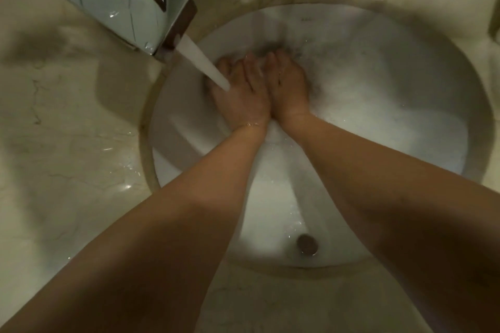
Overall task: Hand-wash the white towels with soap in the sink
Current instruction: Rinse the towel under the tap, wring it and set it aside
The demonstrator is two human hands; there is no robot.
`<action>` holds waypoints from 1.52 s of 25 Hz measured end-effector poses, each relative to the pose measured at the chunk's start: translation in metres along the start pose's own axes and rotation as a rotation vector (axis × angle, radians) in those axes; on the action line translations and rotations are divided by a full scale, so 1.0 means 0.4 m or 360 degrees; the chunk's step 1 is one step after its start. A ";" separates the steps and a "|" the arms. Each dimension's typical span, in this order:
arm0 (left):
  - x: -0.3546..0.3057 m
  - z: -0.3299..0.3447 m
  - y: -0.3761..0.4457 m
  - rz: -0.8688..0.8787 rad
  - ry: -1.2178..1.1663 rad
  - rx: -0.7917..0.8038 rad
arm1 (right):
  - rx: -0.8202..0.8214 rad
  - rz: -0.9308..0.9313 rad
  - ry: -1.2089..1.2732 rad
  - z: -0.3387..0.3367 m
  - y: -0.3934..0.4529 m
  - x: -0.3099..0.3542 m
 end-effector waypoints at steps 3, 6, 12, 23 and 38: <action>-0.007 0.009 -0.009 -0.0244 -0.0094 0.0215 | -0.0124 0.0225 0.0122 -0.017 -0.015 -0.013; 0.014 -0.043 -0.014 -0.0324 -0.0298 0.0194 | -0.0110 0.0311 0.0165 -0.021 -0.063 -0.008; 0.126 -0.042 -0.098 -0.1263 -0.0648 0.0418 | -0.0264 0.0380 0.0208 -0.026 -0.161 -0.015; 0.100 -0.116 -0.083 -0.1138 -0.0756 0.0423 | -0.0331 0.0314 0.0758 -0.012 -0.160 0.056; 0.120 -0.113 -0.134 -0.1254 -0.0619 0.0610 | -0.0126 0.0056 0.0482 0.015 -0.129 0.145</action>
Point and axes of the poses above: each hand's wrist, its own y-axis towards the middle knuckle, its own z-axis out of the palm, x = y × z, the point moved 10 cm from there along y, towards the middle knuckle, and after that the axes turned 5 degrees about y, right-handed, at the moved point
